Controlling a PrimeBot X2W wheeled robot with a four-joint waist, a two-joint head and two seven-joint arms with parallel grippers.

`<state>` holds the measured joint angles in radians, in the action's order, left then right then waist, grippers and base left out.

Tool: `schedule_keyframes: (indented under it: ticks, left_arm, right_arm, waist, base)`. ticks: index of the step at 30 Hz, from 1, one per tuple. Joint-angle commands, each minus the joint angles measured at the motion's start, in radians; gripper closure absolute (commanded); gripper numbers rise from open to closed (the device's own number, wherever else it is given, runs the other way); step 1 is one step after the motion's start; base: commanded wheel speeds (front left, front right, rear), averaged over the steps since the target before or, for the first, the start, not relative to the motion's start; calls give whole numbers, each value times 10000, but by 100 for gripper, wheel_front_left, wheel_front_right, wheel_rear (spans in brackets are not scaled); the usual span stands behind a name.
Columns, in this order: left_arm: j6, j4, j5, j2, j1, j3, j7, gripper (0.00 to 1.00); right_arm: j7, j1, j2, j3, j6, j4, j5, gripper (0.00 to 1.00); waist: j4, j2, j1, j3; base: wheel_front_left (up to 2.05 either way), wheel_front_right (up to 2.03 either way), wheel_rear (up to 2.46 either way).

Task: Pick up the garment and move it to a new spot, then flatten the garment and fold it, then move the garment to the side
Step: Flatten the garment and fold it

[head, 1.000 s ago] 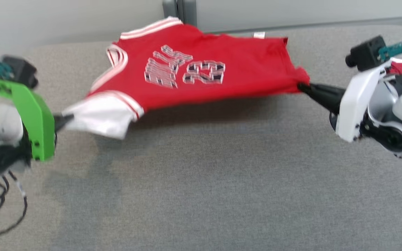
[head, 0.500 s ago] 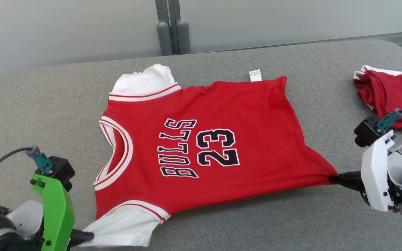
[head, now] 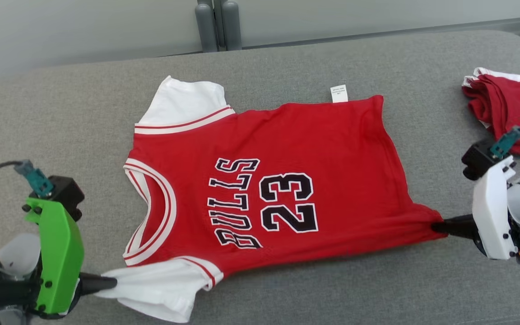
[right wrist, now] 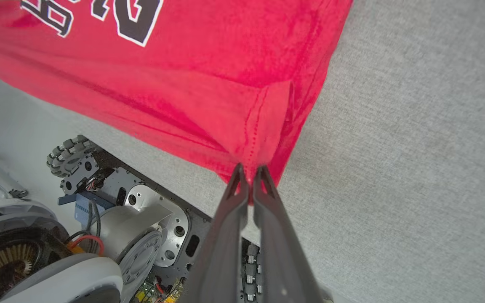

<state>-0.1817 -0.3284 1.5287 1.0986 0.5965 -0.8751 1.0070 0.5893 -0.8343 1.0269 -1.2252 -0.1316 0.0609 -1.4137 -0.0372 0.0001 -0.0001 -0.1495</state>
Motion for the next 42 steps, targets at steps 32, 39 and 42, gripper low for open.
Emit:
schedule_keyframes:
  ticks: [32,39,42]
  left_arm:
    - [1695,4974,-1033,-3140,1985,808,-2034,0]
    - [1658,4251,-2450,-3052,769,1266,-5363,0]
    - [1428,4026,-3349,-3061,187,1399,-6966,0]
  right_arm:
    - [-2413,-227,-2463,1983,14,2312,250,0]
    - [-5783,1107,-2184,2814,13,1826,924,0]
    - [-7082,1788,-2125,3271,17,2293,1315,0]
  waist:
    - [-68,-1,1,-416]
    - [88,-1,1,229]
    - [179,-1,1,423]
  base:
    - [0,0,0]
    - [0,0,0]
    - [0,0,0]
